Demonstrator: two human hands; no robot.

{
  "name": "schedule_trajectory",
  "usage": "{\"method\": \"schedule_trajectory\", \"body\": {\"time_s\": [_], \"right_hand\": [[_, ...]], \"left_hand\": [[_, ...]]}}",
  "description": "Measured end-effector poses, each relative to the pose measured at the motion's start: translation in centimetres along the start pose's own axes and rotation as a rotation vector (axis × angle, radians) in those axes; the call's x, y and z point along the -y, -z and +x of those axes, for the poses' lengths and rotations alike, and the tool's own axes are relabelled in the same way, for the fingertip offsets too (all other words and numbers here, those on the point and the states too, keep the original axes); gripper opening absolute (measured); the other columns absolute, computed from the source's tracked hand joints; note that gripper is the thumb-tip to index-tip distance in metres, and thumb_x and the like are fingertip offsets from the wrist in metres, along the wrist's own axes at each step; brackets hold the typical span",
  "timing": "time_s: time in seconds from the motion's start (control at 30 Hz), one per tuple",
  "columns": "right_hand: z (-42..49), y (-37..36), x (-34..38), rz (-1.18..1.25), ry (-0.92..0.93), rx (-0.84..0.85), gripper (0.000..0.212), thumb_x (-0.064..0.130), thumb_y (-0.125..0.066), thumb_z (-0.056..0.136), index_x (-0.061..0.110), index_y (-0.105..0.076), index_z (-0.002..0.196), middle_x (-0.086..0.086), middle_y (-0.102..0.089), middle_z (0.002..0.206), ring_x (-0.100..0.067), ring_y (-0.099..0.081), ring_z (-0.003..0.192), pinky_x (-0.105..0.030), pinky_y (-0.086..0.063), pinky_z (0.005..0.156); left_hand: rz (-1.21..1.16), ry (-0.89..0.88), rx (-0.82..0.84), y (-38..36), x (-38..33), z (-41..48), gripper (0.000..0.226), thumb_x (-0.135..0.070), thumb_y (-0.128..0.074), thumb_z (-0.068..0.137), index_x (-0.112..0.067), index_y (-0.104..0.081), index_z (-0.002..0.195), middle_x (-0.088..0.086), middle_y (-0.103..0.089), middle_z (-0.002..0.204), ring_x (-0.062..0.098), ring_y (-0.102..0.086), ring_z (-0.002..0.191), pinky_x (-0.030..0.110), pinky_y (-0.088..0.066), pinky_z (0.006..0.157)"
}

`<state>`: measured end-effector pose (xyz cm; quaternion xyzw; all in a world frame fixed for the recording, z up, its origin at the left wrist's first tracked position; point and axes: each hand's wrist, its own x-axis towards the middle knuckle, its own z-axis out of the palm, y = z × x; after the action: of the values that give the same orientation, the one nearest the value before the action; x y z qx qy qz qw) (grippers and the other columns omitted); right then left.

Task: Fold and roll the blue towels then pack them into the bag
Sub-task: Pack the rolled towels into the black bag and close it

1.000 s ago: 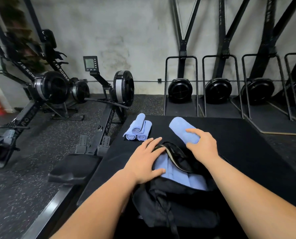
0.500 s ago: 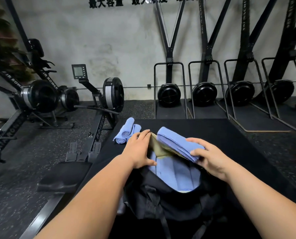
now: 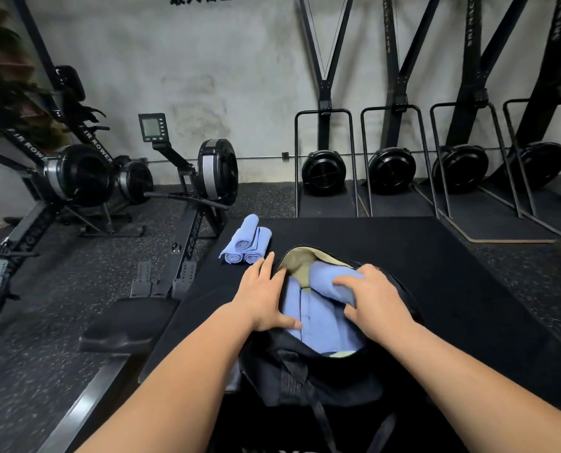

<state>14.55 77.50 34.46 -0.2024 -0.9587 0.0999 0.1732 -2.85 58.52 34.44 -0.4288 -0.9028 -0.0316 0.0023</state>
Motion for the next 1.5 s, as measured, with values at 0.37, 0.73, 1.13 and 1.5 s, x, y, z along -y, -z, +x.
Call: {"method": "schedule_trajectory", "body": {"time_s": [0.37,0.73,1.13,1.5], "right_hand": [[-2.7,-4.1,5.3,-0.199,0.138,0.078,0.025,0.018,-0.069,0.085,0.03,-0.061,0.106,-0.002,-0.038,0.113,-0.027,-0.047,0.103,-0.036,-0.041,0.07],[-1.8,-4.2,6.1,0.309,-0.162,0.179,0.021,0.05,-0.064,0.096,0.04,-0.063,0.114,-0.001,-0.045,0.11,-0.024,-0.061,0.092,-0.034,-0.048,0.086],[-1.2,-4.3,5.2,0.291,-0.22,0.257,0.061,0.043,-0.071,0.085,0.032,-0.055,0.143,-0.004,-0.059,0.13,-0.022,-0.052,0.124,-0.033,-0.044,0.096],[0.6,-7.7,4.6,0.018,0.126,0.343,0.077,0.068,-0.022,0.103,0.034,0.004,0.167,-0.005,0.008,0.175,-0.025,0.008,0.161,-0.047,-0.016,0.129]], "left_hand": [[-0.126,-0.046,-0.038,0.0,1.5,-1.7,0.128,-0.08,-0.079,0.066,-0.035,-0.015,0.168,0.002,0.009,0.176,0.03,0.01,0.161,0.046,-0.003,0.131],[-0.171,-0.071,-0.05,-0.4,1.7,-2.5,0.12,-0.075,-0.081,0.068,-0.037,-0.022,0.165,0.003,-0.002,0.175,0.028,0.0,0.16,0.045,-0.009,0.131],[-0.236,-0.162,-0.111,-0.1,2.3,-2.8,0.126,-0.066,-0.087,0.067,-0.031,-0.019,0.167,-0.011,-0.012,0.174,0.022,-0.014,0.156,0.042,-0.02,0.129],[-0.285,-0.216,-0.088,-0.1,2.2,-2.8,0.126,-0.057,-0.091,0.069,-0.026,-0.019,0.168,-0.004,-0.018,0.175,0.017,-0.02,0.159,0.032,-0.019,0.128]]}}
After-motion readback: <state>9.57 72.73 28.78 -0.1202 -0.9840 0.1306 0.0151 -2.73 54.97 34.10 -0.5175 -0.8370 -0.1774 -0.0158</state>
